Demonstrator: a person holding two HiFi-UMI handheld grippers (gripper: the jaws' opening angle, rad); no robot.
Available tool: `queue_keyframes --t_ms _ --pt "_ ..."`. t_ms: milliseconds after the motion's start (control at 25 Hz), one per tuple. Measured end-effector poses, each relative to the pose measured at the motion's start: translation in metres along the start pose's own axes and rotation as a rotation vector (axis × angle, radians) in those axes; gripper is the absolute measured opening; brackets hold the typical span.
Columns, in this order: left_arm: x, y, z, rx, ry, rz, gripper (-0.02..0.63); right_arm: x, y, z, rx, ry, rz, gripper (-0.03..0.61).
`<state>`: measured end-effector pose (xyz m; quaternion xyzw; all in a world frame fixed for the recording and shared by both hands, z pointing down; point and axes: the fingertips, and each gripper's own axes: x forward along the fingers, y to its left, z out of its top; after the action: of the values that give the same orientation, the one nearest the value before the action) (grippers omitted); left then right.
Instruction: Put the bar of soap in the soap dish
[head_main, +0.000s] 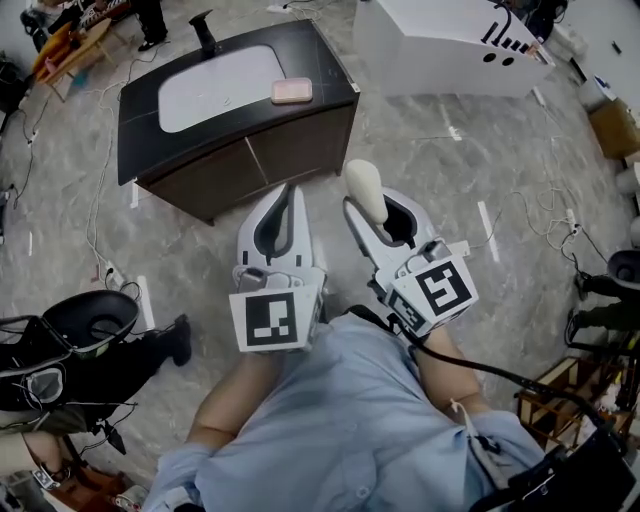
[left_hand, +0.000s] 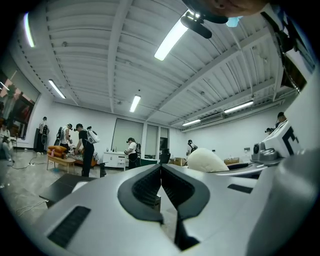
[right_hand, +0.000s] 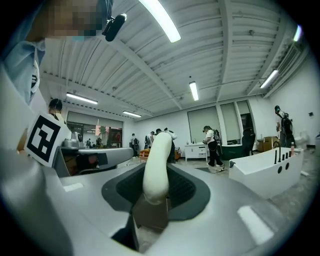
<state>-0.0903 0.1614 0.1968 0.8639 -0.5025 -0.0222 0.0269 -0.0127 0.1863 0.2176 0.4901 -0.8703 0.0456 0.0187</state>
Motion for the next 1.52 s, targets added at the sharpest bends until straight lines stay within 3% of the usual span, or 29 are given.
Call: queue_keyframes --t_ms 400,760,1200,1520 --pt "0.030 0.021 -0.018 -0.012 0.041 0.021 0.008 0.033 -0.025 -0.003 -0.005 0.020 -0.002 0.115" --pt "0.116 0.035 -0.047 -0.002 0.115 0.038 0.008 0.087 -0.100 -0.013 0.028 0.025 -0.001 0.115" --pt "0.240 0.050 -0.053 0.016 0.153 0.110 0.008 0.168 -0.194 -0.012 0.056 0.044 0.098 0.115" --pt "0.280 0.066 -0.045 0.016 0.151 0.170 0.008 0.211 -0.223 -0.004 0.042 0.054 0.188 0.115"
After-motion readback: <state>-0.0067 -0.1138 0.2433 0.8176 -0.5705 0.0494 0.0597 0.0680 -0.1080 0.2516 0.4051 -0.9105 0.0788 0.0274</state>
